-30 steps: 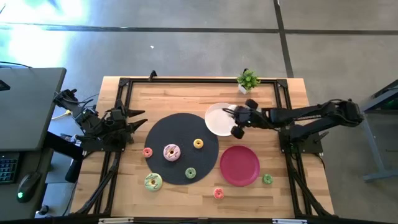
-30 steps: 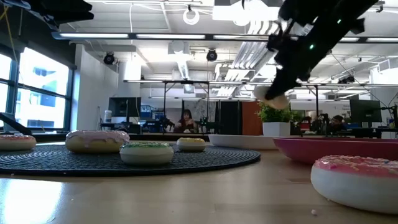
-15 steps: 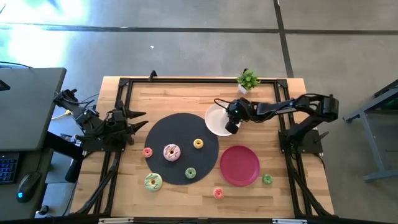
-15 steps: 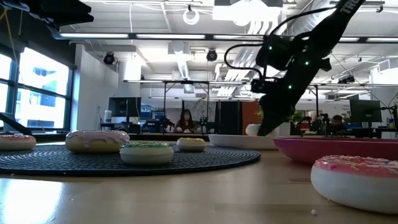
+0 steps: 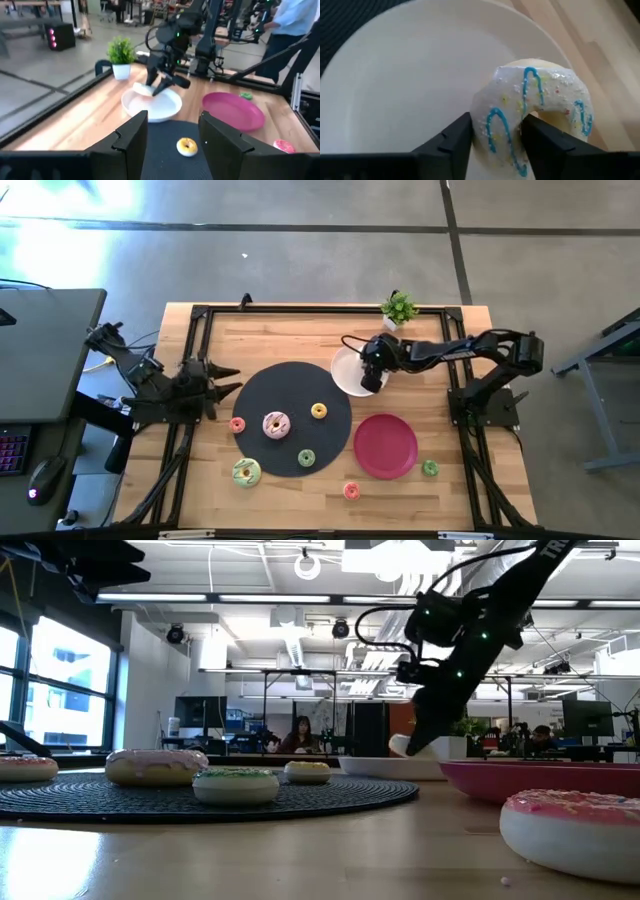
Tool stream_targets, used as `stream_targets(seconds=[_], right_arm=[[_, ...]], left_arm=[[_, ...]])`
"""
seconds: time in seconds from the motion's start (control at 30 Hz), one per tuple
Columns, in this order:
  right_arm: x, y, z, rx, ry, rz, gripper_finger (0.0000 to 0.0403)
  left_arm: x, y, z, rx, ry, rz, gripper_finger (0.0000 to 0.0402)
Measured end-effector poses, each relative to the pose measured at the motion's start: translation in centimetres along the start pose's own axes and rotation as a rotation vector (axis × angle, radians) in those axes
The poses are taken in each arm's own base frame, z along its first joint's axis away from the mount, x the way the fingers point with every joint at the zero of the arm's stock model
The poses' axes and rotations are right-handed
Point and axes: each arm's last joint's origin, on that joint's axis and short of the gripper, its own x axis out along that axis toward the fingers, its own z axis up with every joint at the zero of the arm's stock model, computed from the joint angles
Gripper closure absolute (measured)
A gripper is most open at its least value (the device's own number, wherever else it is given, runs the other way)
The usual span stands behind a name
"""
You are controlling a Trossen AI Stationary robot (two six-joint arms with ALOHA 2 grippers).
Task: Pick & Place donuts
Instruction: Put the big white donut into the white plate, then put the big purple donut into the white plate
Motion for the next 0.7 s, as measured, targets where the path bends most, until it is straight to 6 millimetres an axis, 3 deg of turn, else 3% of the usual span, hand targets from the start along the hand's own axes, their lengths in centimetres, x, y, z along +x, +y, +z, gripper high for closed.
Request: stream_targets(seconds=[0.17,0.4,0.7], right_arm=[[-0.7,0.0,1.6,-0.003,0.017,0.005,0.0206],[-1.5,0.0,2.7,-0.007,0.073,0.027,0.0205],[-3.6,2.7,6.3,-0.064,-0.046,0.103,0.021]], left_arm=[[1.3,-1.5,-1.1,0.002,0.085,-0.002,0.0234],[3.3,-3.5,-3.0,-0.038,0.197,0.032,0.0234],[7.4,-2.7,-5.4,-0.175,0.501,0.058,0.0235]])
